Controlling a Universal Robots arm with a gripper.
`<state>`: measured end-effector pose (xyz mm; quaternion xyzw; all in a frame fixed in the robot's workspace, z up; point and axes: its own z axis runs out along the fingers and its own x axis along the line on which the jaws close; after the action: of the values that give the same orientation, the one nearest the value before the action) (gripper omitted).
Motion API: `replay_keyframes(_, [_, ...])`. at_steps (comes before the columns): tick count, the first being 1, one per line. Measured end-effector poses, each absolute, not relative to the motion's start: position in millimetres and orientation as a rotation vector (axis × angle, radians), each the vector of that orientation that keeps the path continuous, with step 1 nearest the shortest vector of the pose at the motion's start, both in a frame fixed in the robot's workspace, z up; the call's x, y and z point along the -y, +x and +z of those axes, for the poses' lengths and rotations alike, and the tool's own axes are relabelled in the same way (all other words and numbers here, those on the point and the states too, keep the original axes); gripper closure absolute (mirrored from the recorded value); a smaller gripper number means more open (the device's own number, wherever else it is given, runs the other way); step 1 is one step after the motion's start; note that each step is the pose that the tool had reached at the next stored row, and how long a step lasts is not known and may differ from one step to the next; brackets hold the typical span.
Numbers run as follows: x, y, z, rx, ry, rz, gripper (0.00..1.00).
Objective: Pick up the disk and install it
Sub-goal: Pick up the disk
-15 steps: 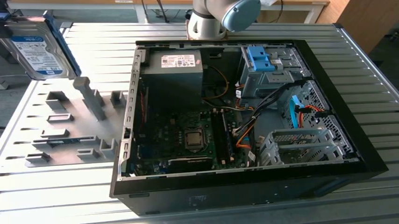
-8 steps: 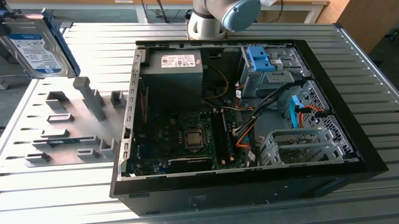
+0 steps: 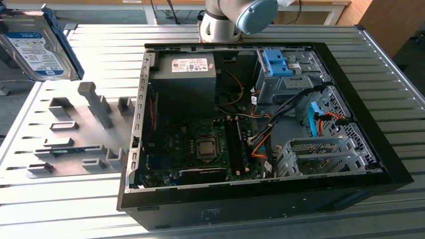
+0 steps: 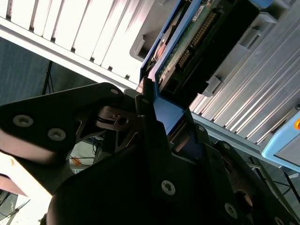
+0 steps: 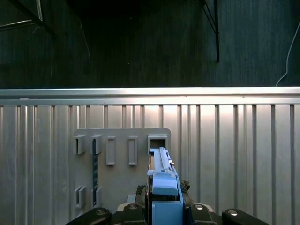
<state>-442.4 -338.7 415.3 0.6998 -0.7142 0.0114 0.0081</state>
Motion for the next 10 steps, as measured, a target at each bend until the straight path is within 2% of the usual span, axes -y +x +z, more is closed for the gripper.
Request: replay_keyframes(10, [339,-442,427,2.232,2.187,0.036,0.64])
